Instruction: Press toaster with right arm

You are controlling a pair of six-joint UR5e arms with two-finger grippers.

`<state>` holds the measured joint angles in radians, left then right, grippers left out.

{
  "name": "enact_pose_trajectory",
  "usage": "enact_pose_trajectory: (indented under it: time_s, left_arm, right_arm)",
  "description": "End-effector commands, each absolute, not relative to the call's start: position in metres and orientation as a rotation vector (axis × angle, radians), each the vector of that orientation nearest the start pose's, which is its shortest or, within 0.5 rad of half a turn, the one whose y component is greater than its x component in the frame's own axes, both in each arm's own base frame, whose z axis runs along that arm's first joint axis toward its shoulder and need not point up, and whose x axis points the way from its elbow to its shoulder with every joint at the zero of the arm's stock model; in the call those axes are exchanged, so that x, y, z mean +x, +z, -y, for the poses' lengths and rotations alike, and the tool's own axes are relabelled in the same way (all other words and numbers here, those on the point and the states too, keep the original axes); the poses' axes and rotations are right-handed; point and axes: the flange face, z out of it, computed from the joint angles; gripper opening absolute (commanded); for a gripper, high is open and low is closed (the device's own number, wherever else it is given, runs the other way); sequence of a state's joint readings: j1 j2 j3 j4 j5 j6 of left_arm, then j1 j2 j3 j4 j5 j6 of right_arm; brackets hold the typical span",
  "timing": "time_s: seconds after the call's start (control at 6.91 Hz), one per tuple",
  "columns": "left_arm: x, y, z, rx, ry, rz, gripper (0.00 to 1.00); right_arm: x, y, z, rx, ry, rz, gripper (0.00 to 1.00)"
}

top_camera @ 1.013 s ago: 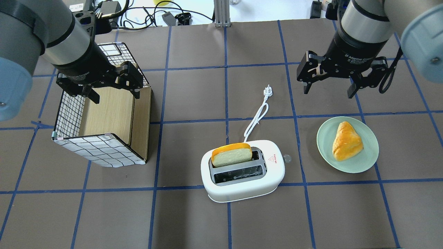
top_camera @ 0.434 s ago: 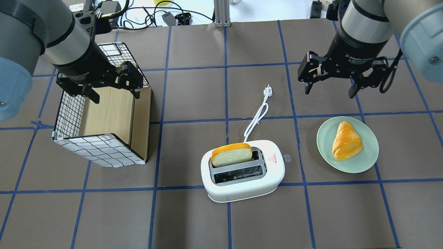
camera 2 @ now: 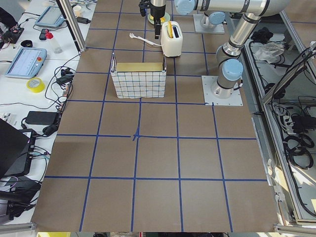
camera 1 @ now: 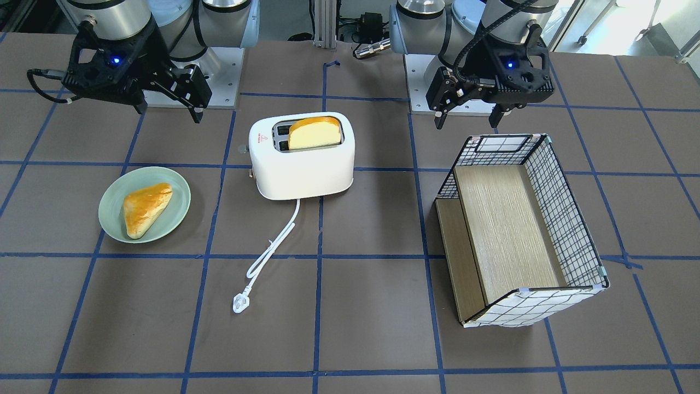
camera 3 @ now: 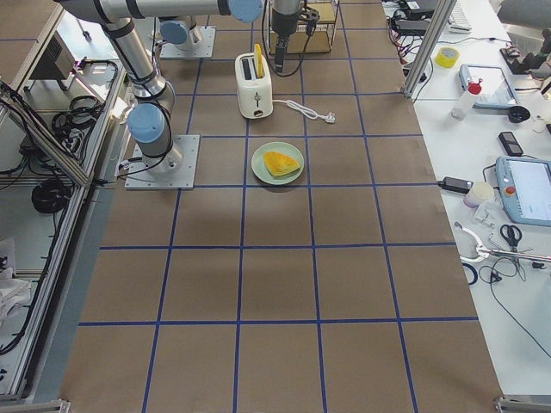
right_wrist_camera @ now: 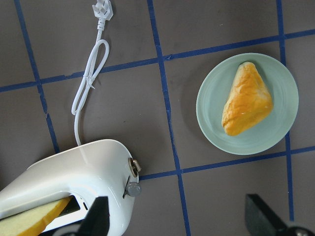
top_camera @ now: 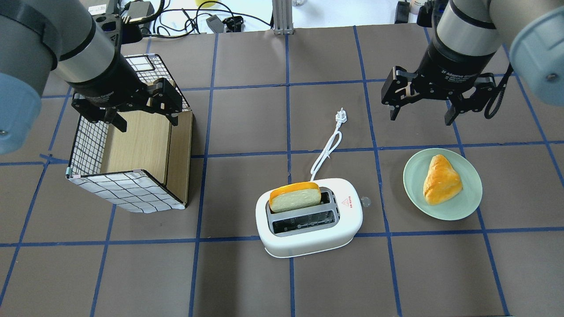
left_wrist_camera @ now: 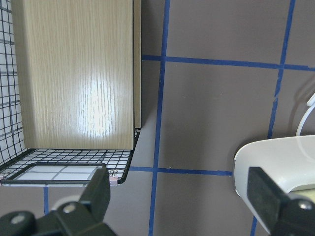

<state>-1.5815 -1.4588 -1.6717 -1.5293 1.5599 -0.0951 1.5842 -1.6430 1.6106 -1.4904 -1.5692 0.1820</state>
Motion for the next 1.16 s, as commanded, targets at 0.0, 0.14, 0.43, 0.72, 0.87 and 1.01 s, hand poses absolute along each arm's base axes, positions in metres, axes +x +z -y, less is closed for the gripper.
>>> enact_pose_trajectory:
  time_s: [0.0, 0.14, 0.43, 0.72, 0.87, 1.01]
  left_arm:
    - [-0.139, 0.495, 0.448, -0.133, -0.081, -3.151, 1.0]
    - [-0.139, 0.496, 0.448, -0.133, -0.084, -3.151, 1.0]
    - [-0.139, 0.495, 0.448, -0.133, -0.081, -3.151, 1.0]
    - [-0.139, 0.495, 0.448, -0.133, -0.081, -3.151, 1.0]
    - [-0.139, 0.496, 0.448, -0.133, -0.084, -3.151, 1.0]
    - [-0.139, 0.495, 0.448, -0.133, -0.081, -3.151, 1.0]
  right_arm:
    - [0.139, 0.494, 0.454, 0.267, 0.077, -3.133, 0.96]
    - [0.139, 0.493, 0.455, 0.265, 0.082, -3.133, 0.92]
    - [0.133, 0.493, 0.457, 0.272, 0.082, -3.132, 0.69]
    - [0.127, 0.492, 0.458, 0.272, 0.087, -3.128, 0.23]
    - [0.127, 0.49, 0.457, 0.26, 0.102, -3.12, 0.0]
    - [0.125, 0.482, 0.458, 0.238, 0.116, -3.114, 0.0]
